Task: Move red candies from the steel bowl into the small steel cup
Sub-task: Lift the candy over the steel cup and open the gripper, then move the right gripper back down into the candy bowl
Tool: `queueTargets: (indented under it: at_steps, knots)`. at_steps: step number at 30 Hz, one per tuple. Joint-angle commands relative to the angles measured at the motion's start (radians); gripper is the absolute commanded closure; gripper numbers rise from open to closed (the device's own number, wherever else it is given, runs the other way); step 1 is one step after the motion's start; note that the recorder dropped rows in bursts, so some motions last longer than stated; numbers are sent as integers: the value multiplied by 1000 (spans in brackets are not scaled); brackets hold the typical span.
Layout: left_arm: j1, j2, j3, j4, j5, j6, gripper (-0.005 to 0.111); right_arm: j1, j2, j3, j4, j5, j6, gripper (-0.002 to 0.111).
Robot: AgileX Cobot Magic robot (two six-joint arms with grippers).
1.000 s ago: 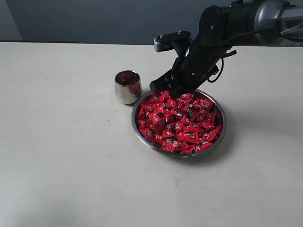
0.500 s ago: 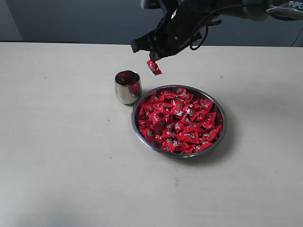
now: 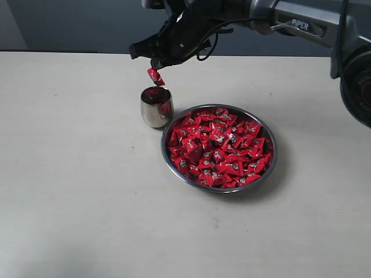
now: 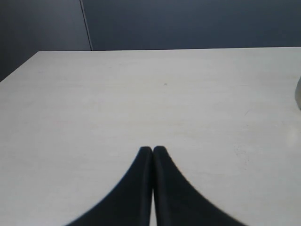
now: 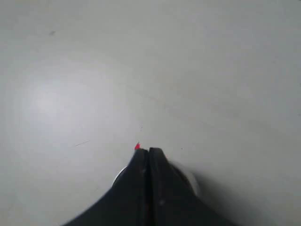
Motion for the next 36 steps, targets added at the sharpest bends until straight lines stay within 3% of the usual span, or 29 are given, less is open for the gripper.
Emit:
queueTargets:
  at_steps: [1, 9, 12, 13, 15, 20, 21, 26, 36]
  knots:
    - [-5, -5, 5, -6, -10, -1, 106, 1, 20, -24, -12, 36, -7, 109]
    - [-5, -5, 5, -6, -10, -1, 106, 1, 20, -24, -19, 90, -7, 106]
    - [-5, -5, 5, -6, -10, -1, 106, 1, 20, -24, -19, 96, -7, 79]
    - [-5, -5, 5, -6, -10, -1, 106, 1, 20, -24, -19, 96, -7, 76]
    - [-5, -5, 5, -6, -10, -1, 106, 1, 20, -24, -19, 96, -7, 77]
    - [-5, -5, 5, -6, -10, -1, 106, -2, -6, -24, -73, 124, -7, 107]
    - [-5, -5, 5, -6, -10, -1, 106, -2, -18, -22, -89, 126, -7, 109]
    - [-5, -5, 5, -6, -10, -1, 106, -10, -109, 66, -163, 24, 54, 109]
    - [-5, -5, 5, -6, -10, -1, 106, -94, -391, 620, -170, -317, 80, 109]
